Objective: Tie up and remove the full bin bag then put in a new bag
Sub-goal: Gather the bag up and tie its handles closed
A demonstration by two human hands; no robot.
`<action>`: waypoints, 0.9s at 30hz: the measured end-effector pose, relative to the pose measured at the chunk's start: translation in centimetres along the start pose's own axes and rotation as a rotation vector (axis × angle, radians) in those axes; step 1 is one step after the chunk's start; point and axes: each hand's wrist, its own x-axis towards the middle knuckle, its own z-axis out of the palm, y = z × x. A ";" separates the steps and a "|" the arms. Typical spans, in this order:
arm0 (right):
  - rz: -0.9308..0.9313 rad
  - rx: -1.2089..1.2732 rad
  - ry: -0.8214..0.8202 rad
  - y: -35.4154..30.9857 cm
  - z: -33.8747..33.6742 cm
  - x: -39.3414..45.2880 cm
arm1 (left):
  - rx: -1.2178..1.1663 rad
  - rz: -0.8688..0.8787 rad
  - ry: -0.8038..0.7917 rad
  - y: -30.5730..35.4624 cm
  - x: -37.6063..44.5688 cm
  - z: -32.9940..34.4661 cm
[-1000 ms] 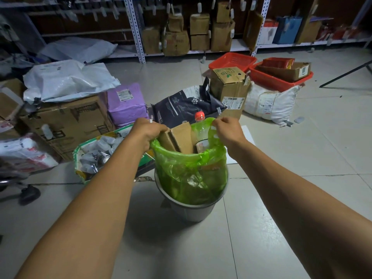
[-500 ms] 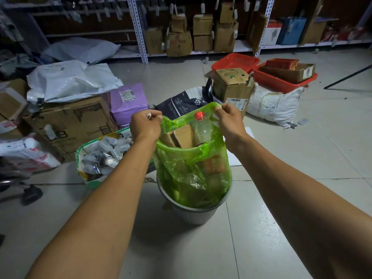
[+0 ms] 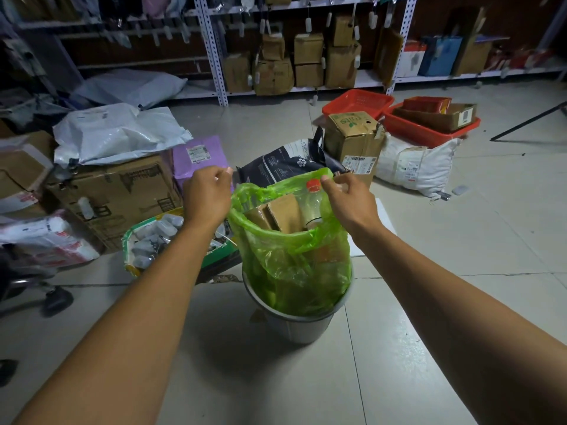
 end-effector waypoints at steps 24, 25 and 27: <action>-0.260 0.035 -0.032 -5.2 -0.7 -2.8 | 0.105 0.122 -0.081 3.6 -1.6 -1.3; -0.252 0.036 -0.047 -5.7 -0.8 -3.0 | 0.060 0.085 -0.104 4.0 -1.8 -1.3; -0.241 0.005 -0.040 -6.1 -1.0 -3.2 | -0.022 0.033 -0.121 4.3 -2.3 -1.2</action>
